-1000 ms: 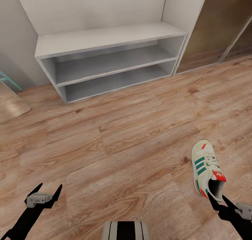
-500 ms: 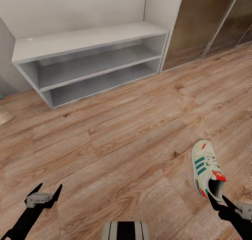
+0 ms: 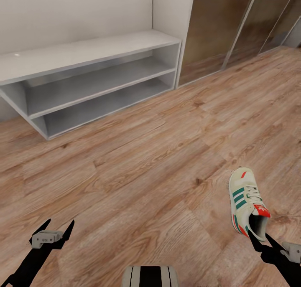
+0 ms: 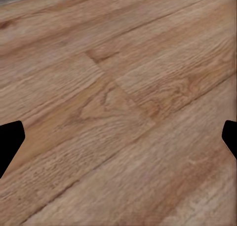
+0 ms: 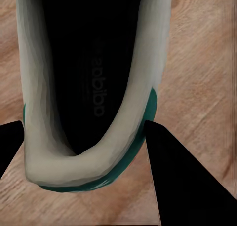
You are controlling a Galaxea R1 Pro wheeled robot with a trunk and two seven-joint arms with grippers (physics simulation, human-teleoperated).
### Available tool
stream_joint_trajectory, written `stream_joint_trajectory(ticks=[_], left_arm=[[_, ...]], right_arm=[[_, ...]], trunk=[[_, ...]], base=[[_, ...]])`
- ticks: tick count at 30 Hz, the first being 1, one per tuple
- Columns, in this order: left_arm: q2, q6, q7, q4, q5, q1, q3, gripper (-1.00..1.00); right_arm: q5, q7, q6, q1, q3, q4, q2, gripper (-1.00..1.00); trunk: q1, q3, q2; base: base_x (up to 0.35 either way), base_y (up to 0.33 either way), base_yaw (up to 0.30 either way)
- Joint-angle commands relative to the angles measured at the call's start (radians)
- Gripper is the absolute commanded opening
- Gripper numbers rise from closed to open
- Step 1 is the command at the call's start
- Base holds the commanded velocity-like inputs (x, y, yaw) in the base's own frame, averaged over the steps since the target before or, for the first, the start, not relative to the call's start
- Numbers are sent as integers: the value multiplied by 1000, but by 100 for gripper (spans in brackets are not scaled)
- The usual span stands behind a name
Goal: Pick up the two gym shoes and the two sandals from the corridor floor and place them onto the hallstand (shoe rack) in the corridor, making sure they are on the rack and not on the floor. Arrange them so the two gym shoes are next to each other and the two sandals are next to each other.
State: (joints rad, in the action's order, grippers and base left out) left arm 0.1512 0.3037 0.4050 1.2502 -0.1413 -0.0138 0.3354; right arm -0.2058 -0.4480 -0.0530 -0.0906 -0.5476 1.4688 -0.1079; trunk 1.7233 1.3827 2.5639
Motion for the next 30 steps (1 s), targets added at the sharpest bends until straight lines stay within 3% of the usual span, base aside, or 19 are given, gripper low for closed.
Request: stream_joint_trajectory(ticks=[1,30], left_arm=[[0,0,0,0,0,0,0,100],[0,0,0,0,0,0,2,100]], right_arm=[[-1,1,-1,0,0,0,0,-100],[-1,1,-1,0,0,1,6,-100]], trunk=[[0,-1,0],[0,-42,0]], base=[[0,0,-187],[0,0,-167]])
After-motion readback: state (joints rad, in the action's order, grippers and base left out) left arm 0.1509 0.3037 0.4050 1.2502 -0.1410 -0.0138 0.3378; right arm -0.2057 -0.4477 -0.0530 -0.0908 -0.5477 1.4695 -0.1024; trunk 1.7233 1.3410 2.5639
